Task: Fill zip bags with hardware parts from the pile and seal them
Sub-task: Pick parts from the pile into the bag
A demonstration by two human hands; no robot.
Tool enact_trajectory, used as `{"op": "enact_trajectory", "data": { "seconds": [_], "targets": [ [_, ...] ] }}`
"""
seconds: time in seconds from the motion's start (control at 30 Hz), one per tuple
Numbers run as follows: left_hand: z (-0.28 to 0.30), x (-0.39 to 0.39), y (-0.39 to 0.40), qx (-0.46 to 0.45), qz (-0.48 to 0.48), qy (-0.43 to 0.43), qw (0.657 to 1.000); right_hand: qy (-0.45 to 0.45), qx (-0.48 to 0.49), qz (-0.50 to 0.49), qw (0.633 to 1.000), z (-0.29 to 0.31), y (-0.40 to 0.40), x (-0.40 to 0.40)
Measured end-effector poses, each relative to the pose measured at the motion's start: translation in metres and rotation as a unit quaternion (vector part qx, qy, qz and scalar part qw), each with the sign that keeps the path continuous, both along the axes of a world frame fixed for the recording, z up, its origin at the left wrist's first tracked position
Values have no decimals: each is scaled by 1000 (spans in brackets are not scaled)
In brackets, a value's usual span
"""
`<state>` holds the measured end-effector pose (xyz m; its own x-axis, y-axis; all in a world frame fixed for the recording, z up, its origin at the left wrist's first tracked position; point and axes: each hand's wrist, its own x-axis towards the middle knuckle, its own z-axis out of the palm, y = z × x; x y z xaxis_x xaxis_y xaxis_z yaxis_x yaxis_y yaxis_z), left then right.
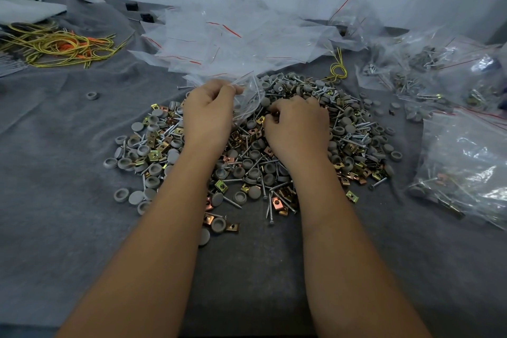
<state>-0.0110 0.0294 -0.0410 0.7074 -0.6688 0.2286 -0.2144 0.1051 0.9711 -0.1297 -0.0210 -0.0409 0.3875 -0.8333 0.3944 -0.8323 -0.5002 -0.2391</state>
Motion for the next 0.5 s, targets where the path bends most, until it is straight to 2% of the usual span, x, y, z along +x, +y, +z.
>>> {"op": "enact_trajectory", "data": {
  "seconds": [0.33,0.5],
  "targets": [
    [1,-1,1,8,-2,-2,1000,-54,8,-23,998,2,-3,1],
    [2,-1,2,5,-5,-6,1000,-128,24,-25,991,-1,-2,-1]
  ]
}}
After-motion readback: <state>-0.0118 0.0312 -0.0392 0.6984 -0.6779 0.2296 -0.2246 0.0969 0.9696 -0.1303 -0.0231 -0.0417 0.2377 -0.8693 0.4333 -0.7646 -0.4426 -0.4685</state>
